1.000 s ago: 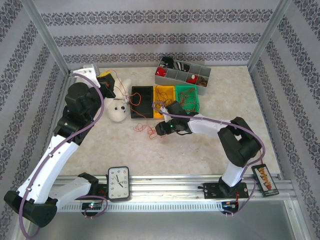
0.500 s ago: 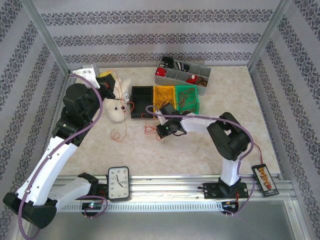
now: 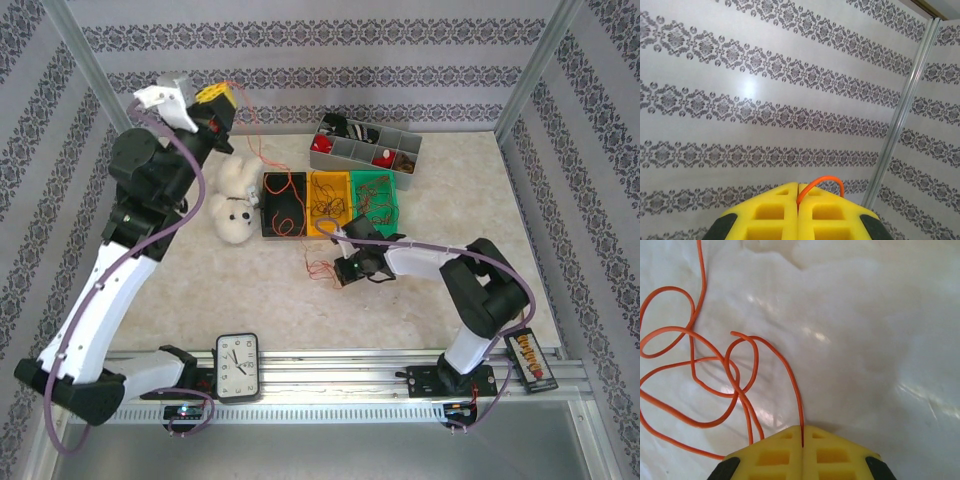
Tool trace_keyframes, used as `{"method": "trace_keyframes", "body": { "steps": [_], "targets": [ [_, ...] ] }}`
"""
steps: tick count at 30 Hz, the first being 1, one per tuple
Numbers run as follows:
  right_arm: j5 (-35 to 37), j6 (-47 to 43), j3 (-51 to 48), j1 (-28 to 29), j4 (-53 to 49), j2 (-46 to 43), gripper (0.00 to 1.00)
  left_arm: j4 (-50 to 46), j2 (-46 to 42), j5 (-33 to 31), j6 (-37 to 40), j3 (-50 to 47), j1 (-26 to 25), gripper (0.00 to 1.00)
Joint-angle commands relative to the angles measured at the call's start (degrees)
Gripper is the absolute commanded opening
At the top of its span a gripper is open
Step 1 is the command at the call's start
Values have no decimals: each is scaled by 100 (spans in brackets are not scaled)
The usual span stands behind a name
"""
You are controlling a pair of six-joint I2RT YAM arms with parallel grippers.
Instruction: Untangle the cables
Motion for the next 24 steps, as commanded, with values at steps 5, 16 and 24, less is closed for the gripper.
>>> {"method": "trace_keyframes", "body": {
  "steps": [5,16,24],
  "targets": [
    [163,115,-268,-122,-50,-364,0,820,966,-175,570,254,45,0],
    [201,201,-349,-191,-29,-421,0,1283,1633,-468,866,573,58,0],
    [209,195,-348,-209,-35,-391,0,1422,2319,-924,1333,1017,63,0]
  ]
}}
